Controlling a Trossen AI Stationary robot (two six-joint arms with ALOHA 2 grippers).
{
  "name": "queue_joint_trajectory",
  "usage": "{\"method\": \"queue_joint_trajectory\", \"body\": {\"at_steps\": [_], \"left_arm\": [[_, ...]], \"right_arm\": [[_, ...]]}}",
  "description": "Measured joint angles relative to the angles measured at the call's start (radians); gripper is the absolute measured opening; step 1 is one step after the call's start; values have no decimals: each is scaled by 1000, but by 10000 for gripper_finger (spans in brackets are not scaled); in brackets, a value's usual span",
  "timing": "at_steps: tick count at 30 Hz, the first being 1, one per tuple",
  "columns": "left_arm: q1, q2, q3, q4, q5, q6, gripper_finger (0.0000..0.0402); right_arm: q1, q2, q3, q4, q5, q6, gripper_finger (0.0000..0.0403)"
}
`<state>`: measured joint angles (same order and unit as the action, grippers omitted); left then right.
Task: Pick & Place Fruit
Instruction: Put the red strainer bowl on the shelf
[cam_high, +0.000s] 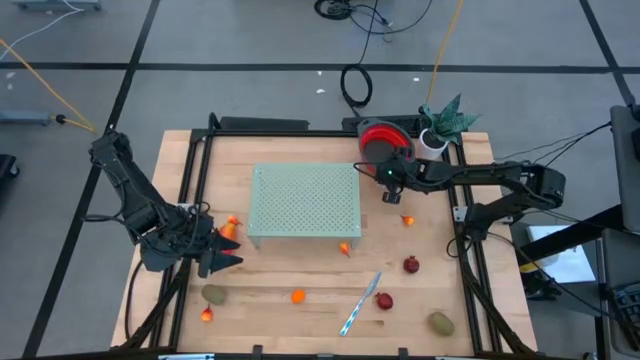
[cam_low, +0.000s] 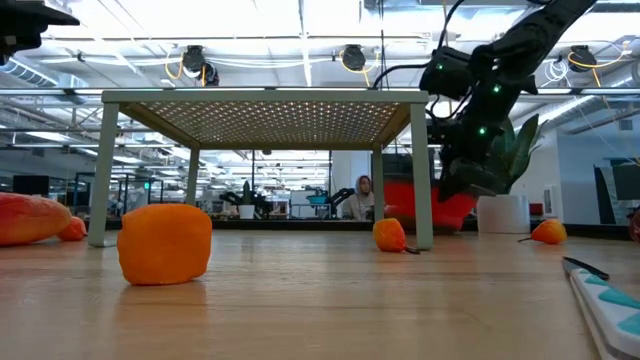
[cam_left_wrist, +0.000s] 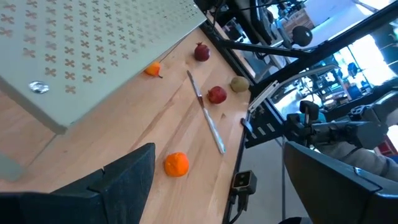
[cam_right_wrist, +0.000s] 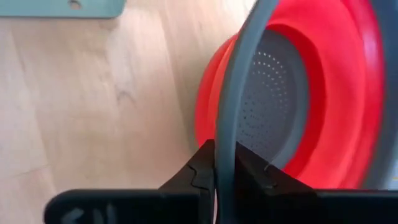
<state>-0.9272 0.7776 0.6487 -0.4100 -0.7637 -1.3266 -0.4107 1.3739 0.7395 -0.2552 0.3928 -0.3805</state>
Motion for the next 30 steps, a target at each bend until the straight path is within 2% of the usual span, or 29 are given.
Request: {"method": "queue_joint_trajectory", "body": {"at_steps": [6,12,18,25,30], "left_arm": [[2,1,0,34,-42,70,351],[35,1,0,59,-49,68,351],[86,1,0,66,-50,65,351],[139,1,0,76,-50,66,351],[159,1,0,111,-50,73,351]], "right_arm": [[0,-84,20,-11,56,2,14],[16,-201,71,-3,52,-3,14],[82,-302,135,21,47,-3,13],[184,-386,153,207,-56,1,13],[262,-416,153,300,-57,2,13]]}}
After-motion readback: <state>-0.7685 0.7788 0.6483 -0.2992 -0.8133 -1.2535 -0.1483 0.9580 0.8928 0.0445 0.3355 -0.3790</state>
